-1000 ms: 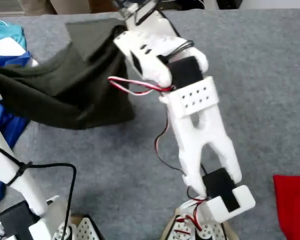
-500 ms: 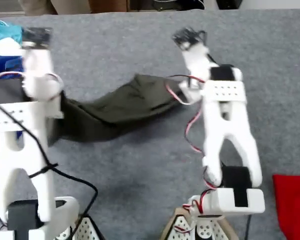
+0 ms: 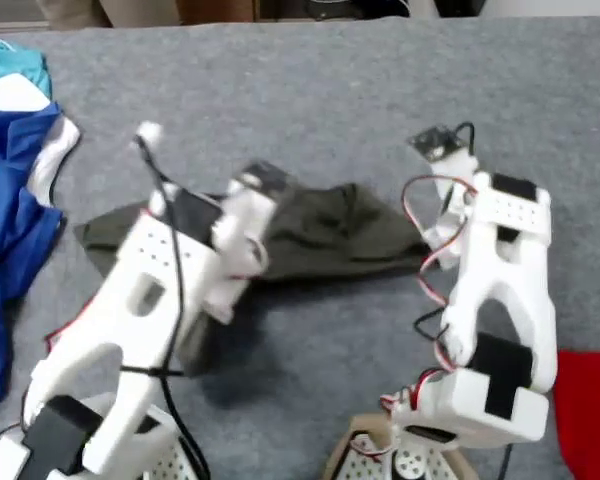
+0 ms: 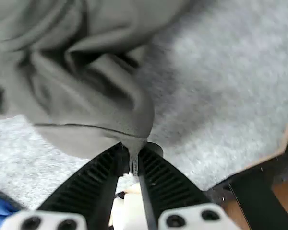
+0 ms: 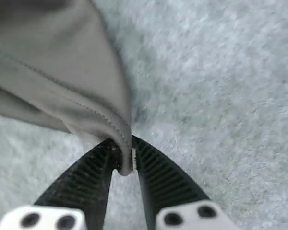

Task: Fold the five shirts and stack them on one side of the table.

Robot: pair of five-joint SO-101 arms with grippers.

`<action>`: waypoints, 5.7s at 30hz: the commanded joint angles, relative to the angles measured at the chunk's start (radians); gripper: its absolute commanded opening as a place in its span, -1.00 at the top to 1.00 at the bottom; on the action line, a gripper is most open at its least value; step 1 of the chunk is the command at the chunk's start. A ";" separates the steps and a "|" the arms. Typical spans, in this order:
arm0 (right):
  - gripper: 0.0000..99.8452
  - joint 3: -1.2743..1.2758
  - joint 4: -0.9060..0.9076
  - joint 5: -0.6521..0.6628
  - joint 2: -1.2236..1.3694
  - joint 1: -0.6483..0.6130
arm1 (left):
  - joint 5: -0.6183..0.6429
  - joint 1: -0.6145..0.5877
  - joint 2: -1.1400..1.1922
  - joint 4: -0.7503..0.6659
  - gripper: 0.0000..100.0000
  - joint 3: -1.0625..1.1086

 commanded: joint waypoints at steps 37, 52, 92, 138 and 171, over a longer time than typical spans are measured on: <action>0.16 -1.079 0.287 -0.523 0.727 -0.746 | -0.020 -0.718 0.644 -0.190 0.33 -0.485; 0.77 -1.523 0.618 -0.535 0.975 -0.725 | -0.021 -0.720 0.746 -0.213 0.33 -0.491; 0.80 0.054 0.580 0.224 -0.545 -0.288 | -0.071 -0.775 0.748 -0.285 0.33 -0.493; 0.70 0.343 0.117 0.775 -0.506 1.248 | 0.551 0.293 0.743 0.048 0.33 -0.818; 0.70 0.311 0.095 0.772 -0.435 1.264 | 0.835 0.414 0.750 -0.044 0.60 -0.806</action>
